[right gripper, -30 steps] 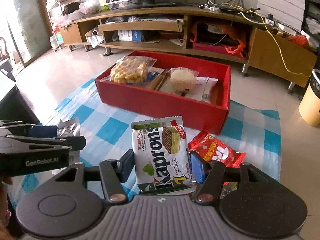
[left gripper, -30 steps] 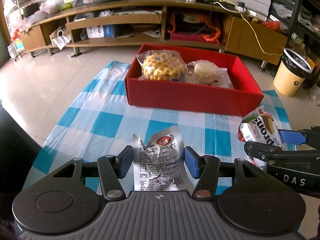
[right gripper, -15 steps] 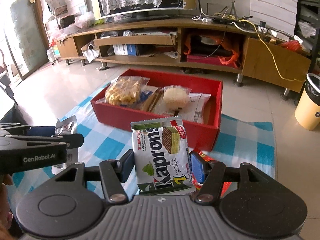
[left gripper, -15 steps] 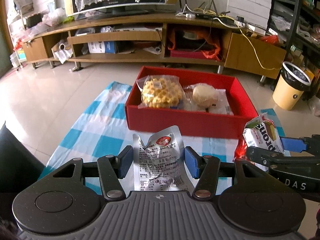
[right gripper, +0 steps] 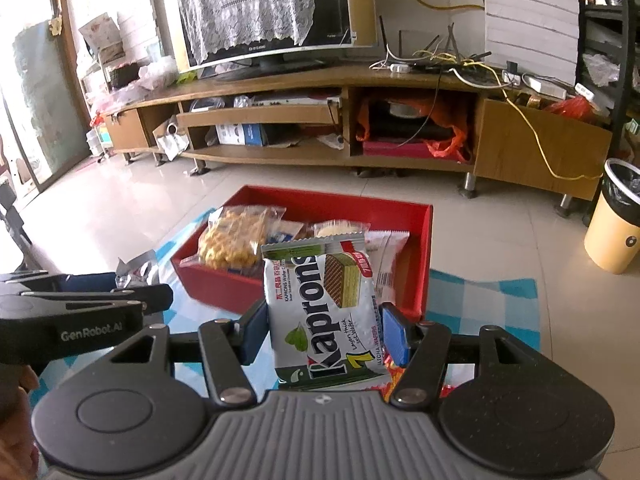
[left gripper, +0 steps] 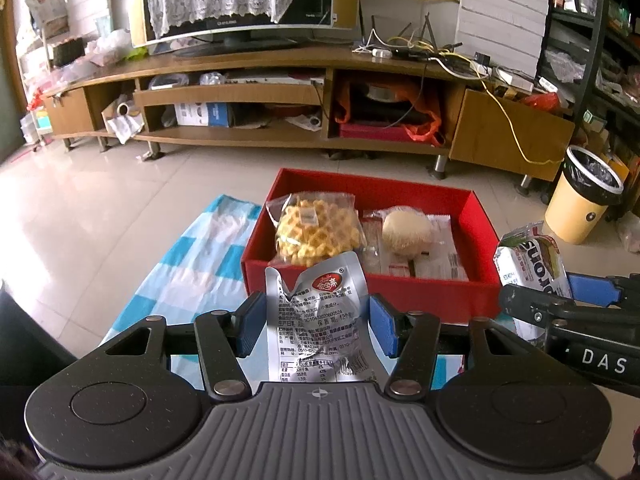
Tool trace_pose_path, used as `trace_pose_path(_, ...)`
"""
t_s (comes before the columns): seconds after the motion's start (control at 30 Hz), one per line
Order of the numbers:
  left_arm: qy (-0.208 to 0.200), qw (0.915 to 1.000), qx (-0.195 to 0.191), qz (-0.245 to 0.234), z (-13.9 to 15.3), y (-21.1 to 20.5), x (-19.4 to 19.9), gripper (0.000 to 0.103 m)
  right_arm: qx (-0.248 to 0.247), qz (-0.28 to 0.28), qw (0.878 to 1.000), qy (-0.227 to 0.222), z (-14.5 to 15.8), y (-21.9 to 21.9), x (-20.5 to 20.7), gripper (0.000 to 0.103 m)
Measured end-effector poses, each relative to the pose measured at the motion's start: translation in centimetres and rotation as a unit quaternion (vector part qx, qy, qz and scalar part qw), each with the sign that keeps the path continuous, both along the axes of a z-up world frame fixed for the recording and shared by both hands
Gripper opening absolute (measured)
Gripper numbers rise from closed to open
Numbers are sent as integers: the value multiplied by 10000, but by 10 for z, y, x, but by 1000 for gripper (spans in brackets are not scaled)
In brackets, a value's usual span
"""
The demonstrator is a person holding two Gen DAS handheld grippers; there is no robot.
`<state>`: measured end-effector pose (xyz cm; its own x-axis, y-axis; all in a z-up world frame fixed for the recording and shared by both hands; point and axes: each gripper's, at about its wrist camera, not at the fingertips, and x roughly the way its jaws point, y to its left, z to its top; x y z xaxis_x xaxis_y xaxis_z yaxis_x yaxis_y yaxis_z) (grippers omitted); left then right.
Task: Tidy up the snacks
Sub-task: 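Lift and carry the wafer pack and clear sachet over the red box, then lower the wafer pack and sachet into the red box and open both tools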
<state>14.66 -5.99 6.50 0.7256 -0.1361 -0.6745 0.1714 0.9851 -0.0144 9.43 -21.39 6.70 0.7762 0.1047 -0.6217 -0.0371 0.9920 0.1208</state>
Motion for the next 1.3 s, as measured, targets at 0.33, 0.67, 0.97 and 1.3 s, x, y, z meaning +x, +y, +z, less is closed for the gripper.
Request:
trace_pose_path(0.33,-70,9999,-66,61,7,-6,23,61,94,-112,9998,-105,8,-7,19,59)
trace_pose_path(0.67,412,9985,-328,120,-10,-1,56,60,151,-199,9997,3,2,-16,43,59)
trace_pose_path(0.97,1427,9893,-289,67,-63,8,49,68,100,-141,9996,218,-10,-18,41,58)
trace_pose_path(1.3,1933,9811,-1,109,-101,-17,52,84,81,-51,9995,315,-14,-19,40,58)
